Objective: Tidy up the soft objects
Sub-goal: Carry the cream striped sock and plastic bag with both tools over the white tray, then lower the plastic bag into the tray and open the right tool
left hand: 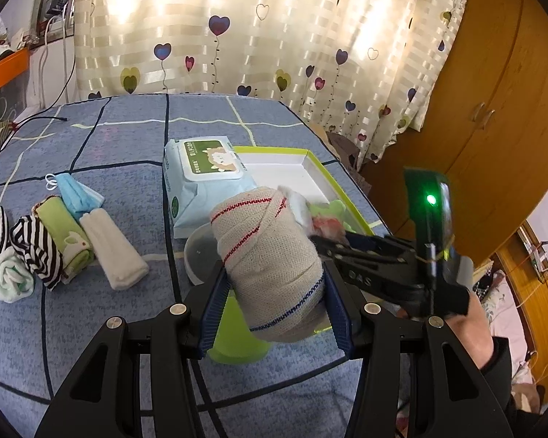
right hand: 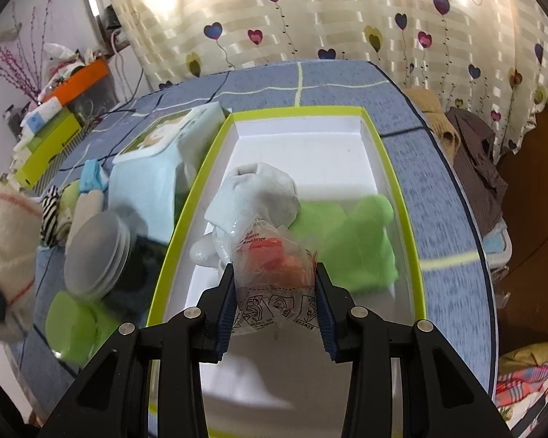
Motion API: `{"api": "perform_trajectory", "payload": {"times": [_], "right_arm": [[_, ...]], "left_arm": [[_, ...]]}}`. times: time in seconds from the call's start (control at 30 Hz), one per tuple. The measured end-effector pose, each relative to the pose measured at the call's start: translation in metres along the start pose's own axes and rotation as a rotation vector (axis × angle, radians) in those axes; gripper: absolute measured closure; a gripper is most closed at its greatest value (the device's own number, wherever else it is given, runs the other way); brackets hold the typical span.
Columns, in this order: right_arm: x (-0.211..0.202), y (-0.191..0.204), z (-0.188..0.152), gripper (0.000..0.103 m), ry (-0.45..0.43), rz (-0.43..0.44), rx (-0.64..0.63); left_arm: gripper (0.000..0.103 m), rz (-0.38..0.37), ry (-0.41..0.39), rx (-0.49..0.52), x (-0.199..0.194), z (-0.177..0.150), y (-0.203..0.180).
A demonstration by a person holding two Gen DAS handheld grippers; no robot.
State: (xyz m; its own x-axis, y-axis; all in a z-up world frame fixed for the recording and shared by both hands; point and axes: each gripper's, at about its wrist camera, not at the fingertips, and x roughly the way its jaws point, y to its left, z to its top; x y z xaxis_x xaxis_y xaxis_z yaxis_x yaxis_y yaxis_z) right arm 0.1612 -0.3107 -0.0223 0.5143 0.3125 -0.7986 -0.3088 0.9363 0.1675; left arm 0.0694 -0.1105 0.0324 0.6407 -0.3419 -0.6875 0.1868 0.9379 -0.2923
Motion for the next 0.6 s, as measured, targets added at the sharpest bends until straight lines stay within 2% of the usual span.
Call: {"api": "perform_trajectory", "payload": {"times": [0.2, 0.43, 0.53, 0.6], "right_arm": [[0.002, -0.005, 0.014, 0.065, -0.019, 0.0, -0.008], [-0.023, -0.019, -0.009, 0.065, -0.034, -0.022, 0.019], [-0.031, -0.026, -0.018, 0.059, -0.039, -0.03, 0.032], [-0.036, -0.029, -0.02, 0.051, -0.048, -0.038, 0.037]], "left_arm": [[0.051, -0.003, 0.011, 0.013, 0.008, 0.007, -0.007], [0.051, -0.032, 0.053, 0.045, 0.028, 0.007, -0.025], [0.051, -0.041, 0.073, 0.059, 0.035, 0.006, -0.033], [0.051, -0.041, 0.084, 0.065, 0.041, 0.007, -0.037]]}}
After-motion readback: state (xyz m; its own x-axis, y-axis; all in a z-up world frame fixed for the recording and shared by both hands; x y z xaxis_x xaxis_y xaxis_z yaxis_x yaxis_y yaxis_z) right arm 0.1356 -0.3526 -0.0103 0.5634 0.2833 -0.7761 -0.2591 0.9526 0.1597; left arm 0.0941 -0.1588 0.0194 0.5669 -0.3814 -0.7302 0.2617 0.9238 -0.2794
